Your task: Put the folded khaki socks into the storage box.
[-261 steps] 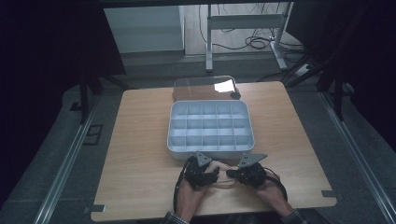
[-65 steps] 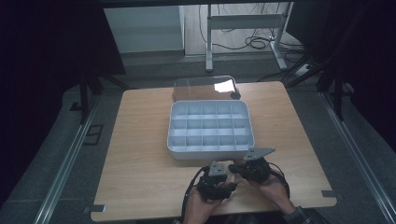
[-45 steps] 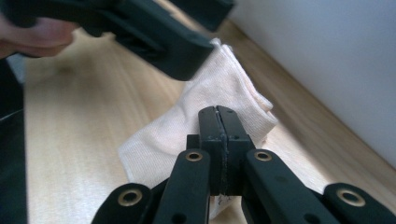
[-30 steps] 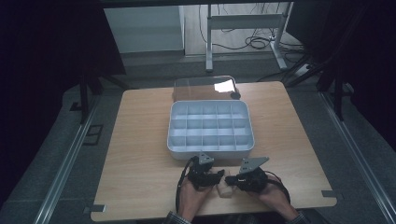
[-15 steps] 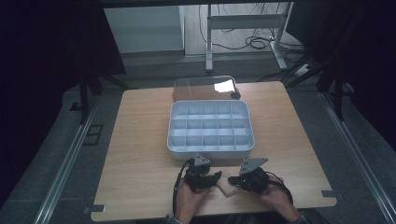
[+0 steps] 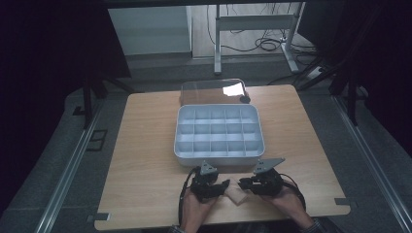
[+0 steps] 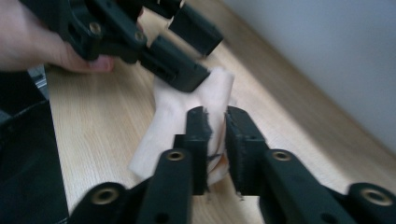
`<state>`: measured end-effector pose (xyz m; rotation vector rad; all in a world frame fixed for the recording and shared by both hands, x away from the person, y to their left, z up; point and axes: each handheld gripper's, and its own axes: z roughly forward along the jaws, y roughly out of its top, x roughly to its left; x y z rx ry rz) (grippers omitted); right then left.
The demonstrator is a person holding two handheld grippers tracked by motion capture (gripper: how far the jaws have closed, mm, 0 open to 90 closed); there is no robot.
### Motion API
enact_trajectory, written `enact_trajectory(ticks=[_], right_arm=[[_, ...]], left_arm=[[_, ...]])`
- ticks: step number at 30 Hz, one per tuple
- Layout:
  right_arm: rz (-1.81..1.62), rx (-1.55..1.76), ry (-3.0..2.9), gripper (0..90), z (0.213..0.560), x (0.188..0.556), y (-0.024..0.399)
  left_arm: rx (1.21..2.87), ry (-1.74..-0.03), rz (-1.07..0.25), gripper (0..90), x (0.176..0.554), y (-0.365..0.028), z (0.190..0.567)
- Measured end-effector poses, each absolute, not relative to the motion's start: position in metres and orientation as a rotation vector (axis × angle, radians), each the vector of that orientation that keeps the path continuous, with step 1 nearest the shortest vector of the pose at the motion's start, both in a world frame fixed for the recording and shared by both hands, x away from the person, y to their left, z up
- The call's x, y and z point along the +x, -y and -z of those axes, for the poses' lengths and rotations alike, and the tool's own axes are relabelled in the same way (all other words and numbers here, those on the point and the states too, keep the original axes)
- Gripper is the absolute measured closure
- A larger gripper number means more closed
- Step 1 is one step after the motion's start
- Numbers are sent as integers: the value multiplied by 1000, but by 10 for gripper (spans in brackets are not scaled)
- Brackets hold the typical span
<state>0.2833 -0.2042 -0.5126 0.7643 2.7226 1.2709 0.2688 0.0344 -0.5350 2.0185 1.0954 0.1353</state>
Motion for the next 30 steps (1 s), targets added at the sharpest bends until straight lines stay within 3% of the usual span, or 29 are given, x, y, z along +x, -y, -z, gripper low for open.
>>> enact_trajectory(ticks=[7, 11, 17, 25, 30], right_arm=[[-1242, 803, -2751, 498, 508, 293, 190], [-1198, 799, -2781, 437, 518, 297, 179], [-1176, 820, -2852, 415, 527, 301, 174], [-1159, 836, -2886, 554, 527, 299, 170], [-1136, 850, -2894, 731, 523, 297, 169]], left_arm=[[2011, -1094, -127, 457, 269, -35, 536], [2011, -1093, -125, 454, 269, -36, 536], [2007, -1086, -125, 414, 270, -39, 537], [2003, -1082, -128, 361, 271, -44, 538], [1988, -1070, -126, 343, 269, -51, 534]])
